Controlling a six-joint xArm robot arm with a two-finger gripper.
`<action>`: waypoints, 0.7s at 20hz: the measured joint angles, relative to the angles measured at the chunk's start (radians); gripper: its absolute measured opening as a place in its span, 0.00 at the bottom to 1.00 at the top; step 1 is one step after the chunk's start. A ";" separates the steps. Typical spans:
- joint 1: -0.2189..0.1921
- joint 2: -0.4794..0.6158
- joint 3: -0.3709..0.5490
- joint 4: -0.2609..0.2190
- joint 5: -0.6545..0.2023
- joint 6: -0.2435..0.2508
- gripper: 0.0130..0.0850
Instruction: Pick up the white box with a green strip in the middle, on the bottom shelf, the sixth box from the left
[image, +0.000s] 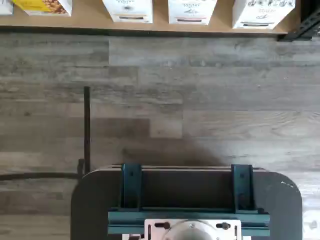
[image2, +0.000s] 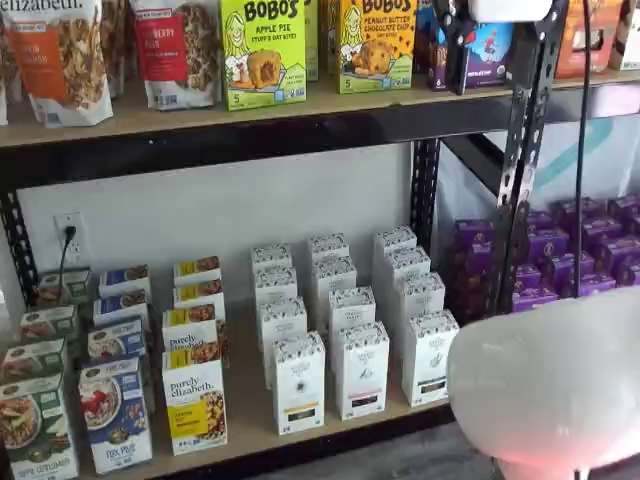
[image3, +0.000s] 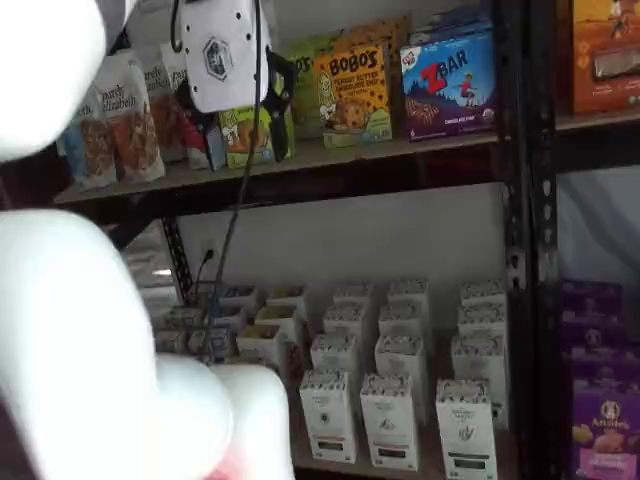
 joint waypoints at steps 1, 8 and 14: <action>0.019 0.000 0.000 -0.022 0.001 0.010 1.00; 0.123 -0.017 0.040 -0.148 -0.023 0.066 1.00; 0.064 -0.064 0.147 -0.128 -0.135 0.027 1.00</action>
